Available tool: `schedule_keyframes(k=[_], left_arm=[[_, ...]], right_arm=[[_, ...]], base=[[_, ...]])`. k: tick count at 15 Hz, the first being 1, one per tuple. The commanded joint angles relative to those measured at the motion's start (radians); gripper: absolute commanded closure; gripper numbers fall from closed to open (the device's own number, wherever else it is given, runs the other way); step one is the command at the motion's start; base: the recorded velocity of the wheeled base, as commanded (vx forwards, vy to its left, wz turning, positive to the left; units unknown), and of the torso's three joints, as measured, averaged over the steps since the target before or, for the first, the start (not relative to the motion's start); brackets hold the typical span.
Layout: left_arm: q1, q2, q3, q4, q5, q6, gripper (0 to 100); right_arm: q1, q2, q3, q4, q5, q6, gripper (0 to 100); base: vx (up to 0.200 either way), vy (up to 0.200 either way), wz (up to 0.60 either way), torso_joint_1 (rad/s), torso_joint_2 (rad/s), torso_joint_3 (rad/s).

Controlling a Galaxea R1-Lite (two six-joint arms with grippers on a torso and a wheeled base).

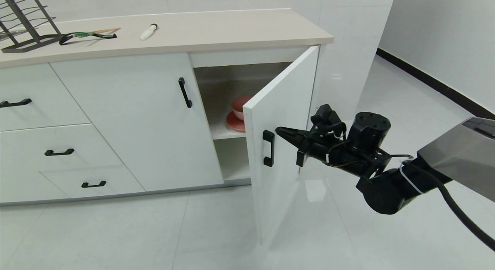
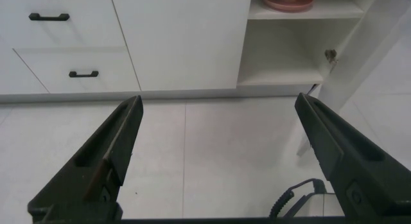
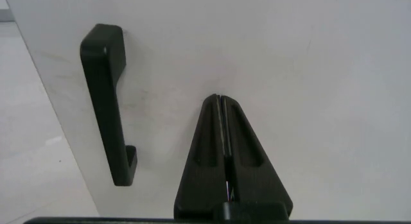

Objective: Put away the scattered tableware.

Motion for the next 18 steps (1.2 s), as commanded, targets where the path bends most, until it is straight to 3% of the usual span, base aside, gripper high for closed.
schedule_keyframes(k=[1, 7, 12, 13, 16, 17, 18], left_arm=[[0.000, 0.000, 0.000, 0.000, 0.002, 0.000, 0], [0.000, 0.000, 0.000, 0.000, 0.000, 0.000, 0], [-0.001, 0.000, 0.000, 0.000, 0.000, 0.000, 0], [-0.001, 0.000, 0.000, 0.000, 0.000, 0.000, 0], [-0.001, 0.000, 0.000, 0.000, 0.002, -0.002, 0], [-0.001, 0.000, 0.000, 0.000, 0.000, -0.002, 0], [-0.001, 0.000, 0.000, 0.000, 0.000, -0.002, 0]], right_arm=[[0.014, 0.053, -0.047, -0.005, 0.001, 0.004, 100], [0.030, 0.192, -0.211, -0.014, -0.004, 0.071, 100], [0.024, 0.196, -0.239, -0.015, -0.004, 0.071, 100], [0.018, 0.162, -0.222, -0.015, -0.004, 0.071, 100], [-0.024, -0.040, 0.014, -0.024, -0.003, 0.067, 100], [-0.025, -0.052, 0.027, -0.026, -0.003, 0.065, 100], [-0.033, -0.203, 0.148, -0.028, -0.003, 0.062, 100]], base=[[0.000, 0.000, 0.00, 0.000, 0.00, 0.000], [0.000, 0.000, 0.00, 0.000, 0.00, 0.000], [0.000, 0.000, 0.00, 0.000, 0.00, 0.000], [0.000, 0.000, 0.00, 0.000, 0.00, 0.000], [0.000, 0.000, 0.00, 0.000, 0.00, 0.000], [0.000, 0.000, 0.00, 0.000, 0.00, 0.000], [0.000, 0.000, 0.00, 0.000, 0.00, 0.000]])
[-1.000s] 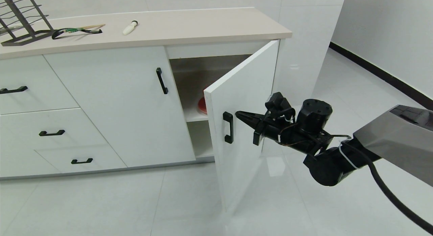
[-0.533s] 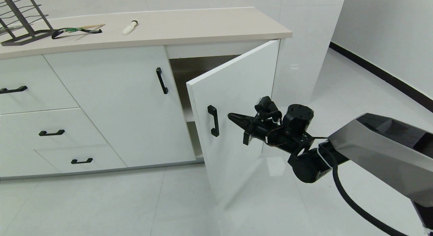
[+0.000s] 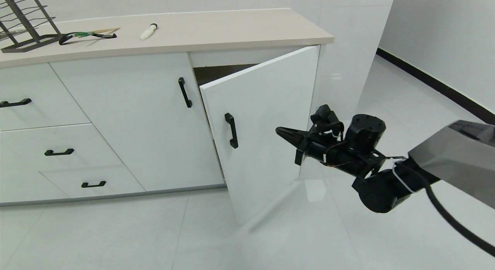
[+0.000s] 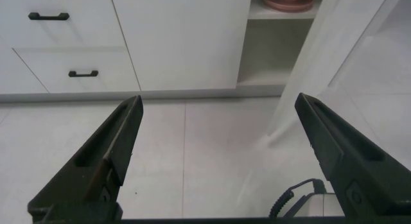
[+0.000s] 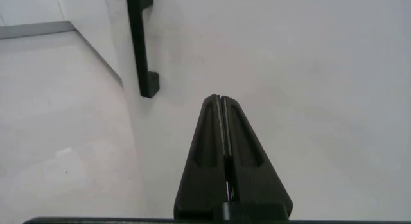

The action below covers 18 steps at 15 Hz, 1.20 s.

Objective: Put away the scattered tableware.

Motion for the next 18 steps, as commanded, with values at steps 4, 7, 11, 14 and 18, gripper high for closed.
schedule_keyframes(k=[4, 7, 11, 14, 18], left_arm=[[0.000, 0.000, 0.000, 0.000, 0.001, 0.000, 0], [0.000, 0.000, 0.000, 0.000, 0.000, 0.000, 0], [0.000, 0.000, 0.000, 0.000, 0.001, 0.000, 0], [0.000, 0.000, 0.000, 0.000, 0.001, 0.000, 0], [0.000, 0.000, 0.000, 0.000, 0.001, 0.001, 0]], right_arm=[[-0.045, -0.547, 0.476, -0.004, 0.001, -0.013, 100], [-0.284, -0.935, 0.780, 0.004, 0.001, -0.020, 100], [-0.467, -1.412, 1.082, 0.124, 0.000, -0.065, 100], [-0.500, -1.761, 1.082, 0.538, 0.000, -0.060, 100], [-0.496, -2.187, 1.082, 1.165, 0.000, -0.060, 100]], base=[[0.000, 0.000, 0.00, 0.000, 0.00, 0.000], [0.000, 0.000, 0.00, 0.000, 0.00, 0.000], [0.000, 0.000, 0.00, 0.000, 0.00, 0.000], [0.000, 0.000, 0.00, 0.000, 0.00, 0.000], [0.000, 0.000, 0.00, 0.000, 0.00, 0.000]])
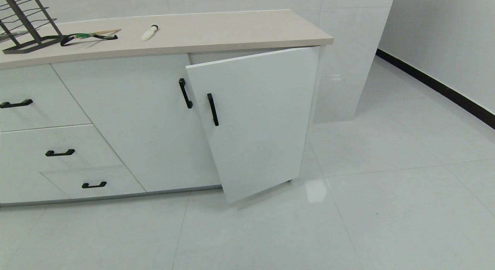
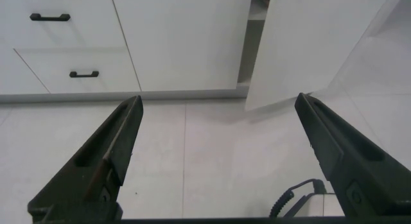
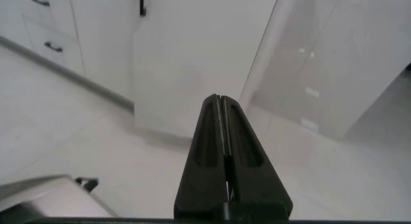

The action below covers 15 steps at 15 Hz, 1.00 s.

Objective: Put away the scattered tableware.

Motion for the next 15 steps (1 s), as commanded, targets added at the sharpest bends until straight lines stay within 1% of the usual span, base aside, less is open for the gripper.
schedule_keyframes(k=[1, 2, 3, 5, 6, 7, 8, 15], left_arm=[[0.000, 0.000, 0.000, -0.001, 0.000, 0.001, 0], [0.000, 0.000, 0.000, -0.001, 0.000, 0.000, 0], [0.000, 0.000, 0.000, -0.001, 0.000, 0.001, 0], [0.000, 0.000, 0.000, -0.001, 0.000, 0.001, 0], [0.000, 0.000, 0.000, -0.001, 0.000, 0.001, 0], [0.000, 0.000, 0.000, -0.001, 0.000, 0.001, 0], [0.000, 0.000, 0.000, -0.001, 0.000, 0.001, 0], [0.000, 0.000, 0.000, -0.002, -0.001, 0.009, 0]], right_arm=[[-0.027, -0.389, 0.025, 0.384, -0.011, 0.003, 100], [-0.027, -0.389, 0.025, 0.401, -0.041, 0.012, 100], [-0.029, -0.386, 0.010, 0.501, -0.195, 0.055, 100], [-0.032, -0.383, 0.002, 0.508, -0.360, 0.132, 100], [-0.032, -0.387, 0.018, 0.505, -0.436, 0.135, 100], [-0.032, -0.387, 0.025, 0.502, -0.467, 0.143, 100], [-0.032, -0.387, 0.025, 0.501, -0.482, 0.175, 100], [-0.032, -0.389, 0.025, 0.502, -0.481, 0.201, 100]], base=[[0.000, 0.000, 0.00, 0.000, 0.00, 0.000], [0.000, 0.000, 0.00, 0.000, 0.00, 0.000], [0.000, 0.000, 0.00, 0.000, 0.00, 0.000], [0.000, 0.000, 0.00, 0.000, 0.00, 0.000], [0.000, 0.000, 0.00, 0.000, 0.00, 0.000], [0.000, 0.000, 0.00, 0.000, 0.00, 0.000], [0.000, 0.200, 0.00, 0.002, 0.00, 0.007], [0.000, 0.200, 0.00, 0.003, 0.00, 0.002]])
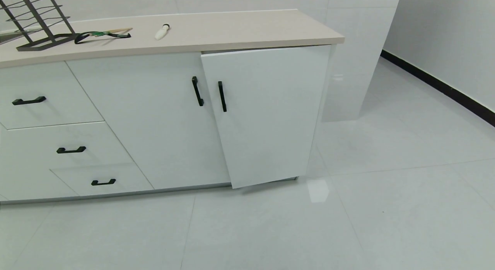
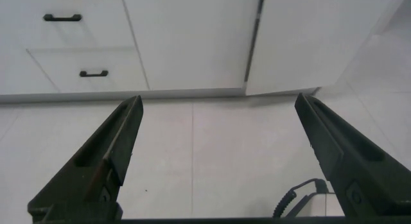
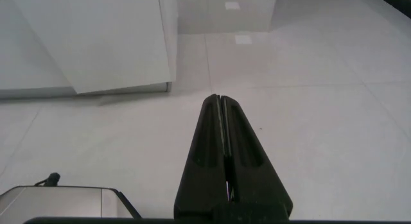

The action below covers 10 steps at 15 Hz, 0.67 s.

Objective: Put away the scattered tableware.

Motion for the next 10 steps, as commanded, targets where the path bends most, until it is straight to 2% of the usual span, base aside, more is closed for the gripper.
schedule_keyframes(k=[1, 4, 10], left_arm=[[0.001, 0.000, 0.000, 0.000, 0.000, -0.002, 0], [0.001, 0.000, 0.000, 0.000, 0.000, -0.005, 0], [0.001, 0.000, 0.000, 0.000, 0.000, -0.007, 0]], right_arm=[[0.001, 0.002, 0.000, 0.004, 0.001, 0.000, 100], [0.001, 0.002, 0.000, 0.004, -0.001, 0.002, 100], [0.001, 0.002, 0.000, 0.004, -0.002, 0.008, 100]], base=[[0.000, 0.200, 0.00, 0.002, 0.00, 0.007], [0.200, 0.200, 0.00, 0.001, 0.00, 0.001], [0.200, 0.000, 0.00, 0.004, 0.00, 0.004]])
